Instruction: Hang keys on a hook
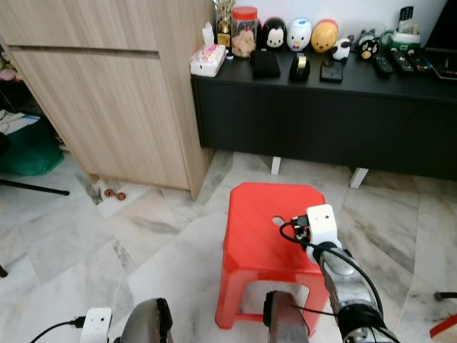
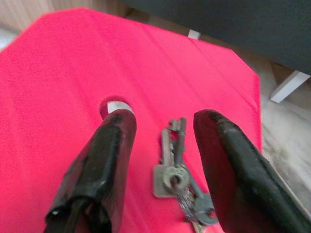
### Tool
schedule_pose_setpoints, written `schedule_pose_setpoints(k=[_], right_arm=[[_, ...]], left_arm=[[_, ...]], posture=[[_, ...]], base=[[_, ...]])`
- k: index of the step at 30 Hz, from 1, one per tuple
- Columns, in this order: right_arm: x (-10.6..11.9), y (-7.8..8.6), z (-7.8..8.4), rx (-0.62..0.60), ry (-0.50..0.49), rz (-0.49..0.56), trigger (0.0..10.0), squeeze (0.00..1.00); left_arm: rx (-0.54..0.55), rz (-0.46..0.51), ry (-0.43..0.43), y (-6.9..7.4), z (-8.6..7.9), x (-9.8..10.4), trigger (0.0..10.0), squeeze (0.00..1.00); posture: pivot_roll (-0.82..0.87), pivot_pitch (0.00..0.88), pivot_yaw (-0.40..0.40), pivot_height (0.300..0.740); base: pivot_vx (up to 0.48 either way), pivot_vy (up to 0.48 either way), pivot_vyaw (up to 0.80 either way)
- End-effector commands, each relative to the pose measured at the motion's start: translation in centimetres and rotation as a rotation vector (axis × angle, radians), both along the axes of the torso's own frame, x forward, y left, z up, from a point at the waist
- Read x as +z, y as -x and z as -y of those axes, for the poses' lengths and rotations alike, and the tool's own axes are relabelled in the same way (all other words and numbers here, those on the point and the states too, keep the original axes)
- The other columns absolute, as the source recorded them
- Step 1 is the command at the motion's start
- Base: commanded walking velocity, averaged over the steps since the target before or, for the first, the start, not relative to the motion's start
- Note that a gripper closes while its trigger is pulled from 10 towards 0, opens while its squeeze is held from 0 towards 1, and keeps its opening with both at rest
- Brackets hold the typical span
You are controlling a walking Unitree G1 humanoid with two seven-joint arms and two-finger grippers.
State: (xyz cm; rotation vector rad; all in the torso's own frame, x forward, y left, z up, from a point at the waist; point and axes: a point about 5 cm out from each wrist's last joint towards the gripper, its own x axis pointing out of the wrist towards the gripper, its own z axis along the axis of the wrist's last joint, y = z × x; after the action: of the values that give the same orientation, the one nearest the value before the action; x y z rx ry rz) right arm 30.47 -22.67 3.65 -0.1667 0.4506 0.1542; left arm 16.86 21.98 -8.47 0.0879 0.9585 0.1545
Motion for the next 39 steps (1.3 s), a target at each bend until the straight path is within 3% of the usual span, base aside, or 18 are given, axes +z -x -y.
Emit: schedule_pose_setpoints(k=[1,19,39], right_arm=[[0.5,-0.2,0.3,0.025,0.018,-0.023,10.0,0.0],[0.2,1.2,1.3,0.064,0.057,-0.184,10.0,0.0],[0.3,0.7,0.5,0.014,0.048,-0.148,10.0,0.0]], left_arm=[[-0.064,-0.017,0.054,-0.1,2.0,-0.4,10.0,0.0],[-0.087,-0.021,0.05,-0.2,1.9,-0.3,10.0,0.0],[-0.102,-0.019,0.035,-0.4,1.7,-0.2,10.0,0.0]], posture=[[-0.07,0.046,0.005,0.548],[-0.07,0.059,0.015,0.548],[-0.07,0.066,0.024,0.548]], base=[[0.0,0.0,0.0],[0.0,0.0,0.0],[0.0,0.0,0.0]])
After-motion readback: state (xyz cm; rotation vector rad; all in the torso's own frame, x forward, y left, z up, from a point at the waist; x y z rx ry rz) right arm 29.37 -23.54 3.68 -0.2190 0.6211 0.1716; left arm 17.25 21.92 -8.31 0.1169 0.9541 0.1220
